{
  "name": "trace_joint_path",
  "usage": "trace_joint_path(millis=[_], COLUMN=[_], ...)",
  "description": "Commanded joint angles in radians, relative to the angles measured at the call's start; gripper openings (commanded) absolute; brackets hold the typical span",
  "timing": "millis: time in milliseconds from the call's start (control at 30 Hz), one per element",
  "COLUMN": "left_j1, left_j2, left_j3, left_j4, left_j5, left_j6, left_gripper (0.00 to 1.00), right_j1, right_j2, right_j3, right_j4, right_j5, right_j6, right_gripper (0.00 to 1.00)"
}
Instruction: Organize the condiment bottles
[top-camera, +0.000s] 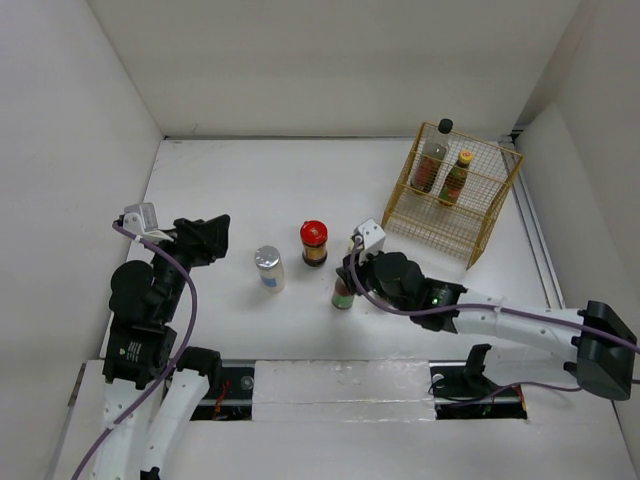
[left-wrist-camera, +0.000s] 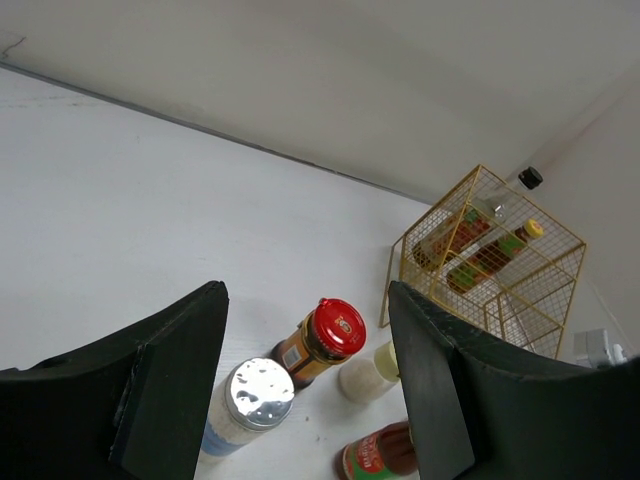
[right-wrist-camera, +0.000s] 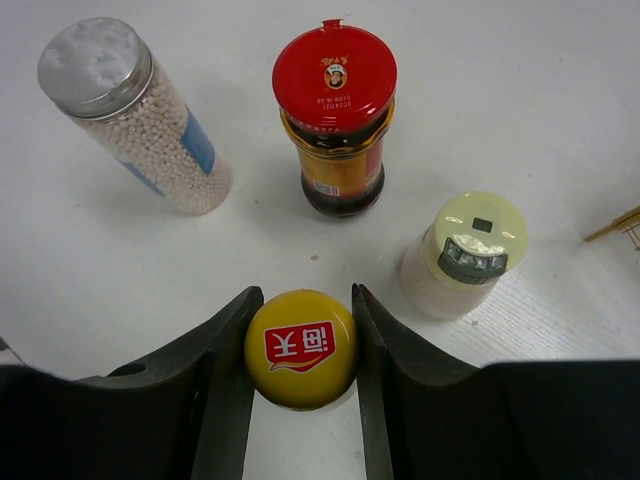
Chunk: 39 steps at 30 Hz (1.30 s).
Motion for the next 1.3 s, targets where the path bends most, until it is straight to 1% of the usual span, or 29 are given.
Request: trace_joint_path(millis=[0,67,100,167,200,267,300,367,400,467,500,600,633,667,733,767,833,867,933,1000,1033,1167,1267], left_j1=[0.003,0.003,0.003,0.003,0.003,0.003,0.003,0.003,0.003,0.003,0.003,0.003,0.003,0.003,0.003,0.003,0.003,0.003,0.003,0.003,0.003,0.003,0.003], left_j2=[-0.001,-0.001,-0.001,-0.001,-0.001,-0.001,-0.001,-0.001,-0.010,-0.010,-0.001,-0.001,-0.001,-0.001,-0.001,-0.001,-0.001,-0.001,-0.001,-0.001,-0.001,-0.001,-0.001], left_j3=[-0.001,-0.001,-0.001,-0.001,-0.001,-0.001,-0.001,-0.001,-0.001,-0.001,-0.001,-0.001,-0.001,-0.001,-0.001,-0.001,-0.001,-0.001,-0.001,-0.001,-0.001,-0.001,-0.001], left_j4=[0.059,0.059,0.059,0.069,0.069,0.069,0.069,0.069,0.069,0.069,0.069,0.069,0.069,0.069,0.069,0.069,0.069,0.069,0.069,0.069,0.069,0.069,0.069], left_j5=[0.019,0.019,0.019,0.019,0.019,0.019,0.019,0.019,0.019,0.019,0.019,0.030,0.030,0.030,0.020,0.020,0.020,0.020,0.029,0.030,0.030,0.020,0.020], left_j6=[0.014,0.014,0.014,0.014,0.014,0.014,0.014,0.014,0.014,0.014,0.014,0.014,0.014,0.014,0.014,0.014,0.014,0.014,0.014,0.014,0.014,0.014,0.014], left_gripper=[0.61,0.61,0.61,0.61,0.61,0.61,0.61,0.61,0.61,0.61,0.61,0.61,0.61,0.61,0.61,0.61,0.61,0.61,0.61,0.61,0.61,0.61,0.61], right_j1=[0.004,0.004,0.004,-0.027,-0.037,-0.071,-0.126,-0.198,-0.276,-0.355,-0.437,-0.568,-0.652,-0.691,-0.761,-0.822,-0.878,-0.936,-0.991,-1.045,-1.057,-1.096,-1.119], right_j2=[-0.091,-0.128,-0.153,-0.165,-0.174,-0.186,-0.187,-0.213,-0.223,-0.223,-0.213,-0.148,-0.128,-0.110,-0.053,-0.033,0.029,0.049,0.114,0.157,0.187,0.218,0.218], right_j3=[0.092,0.141,0.199,0.267,0.328,0.379,0.399,0.447,0.463,0.519,0.534,0.624,0.649,0.701,0.746,0.769,0.842,0.861,0.905,0.938,0.947,0.956,0.904], right_j4=[0.115,0.115,0.115,0.090,0.062,0.039,0.030,0.014,0.001,-0.024,-0.024,-0.056,-0.090,-0.104,-0.119,-0.140,-0.162,-0.162,-0.171,-0.191,-0.200,-0.201,-0.201], right_j5=[0.022,0.061,0.062,0.084,0.103,0.170,0.171,0.180,0.209,0.238,0.252,0.252,0.234,0.217,0.166,0.154,0.144,0.110,0.059,0.002,-0.009,-0.072,-0.081], right_j6=[-0.038,-0.069,-0.098,-0.130,-0.164,-0.188,-0.189,-0.215,-0.215,-0.245,-0.254,-0.265,-0.265,-0.265,-0.265,-0.265,-0.265,-0.265,-0.253,-0.236,-0.227,-0.193,-0.170], right_gripper=[0.15,0.15,0.15,0.15,0.15,0.15,0.14,0.14,0.14,0.14,0.13,0.12,0.12,0.12,0.12,0.12,0.12,0.12,0.12,0.10,0.10,0.10,0.10])
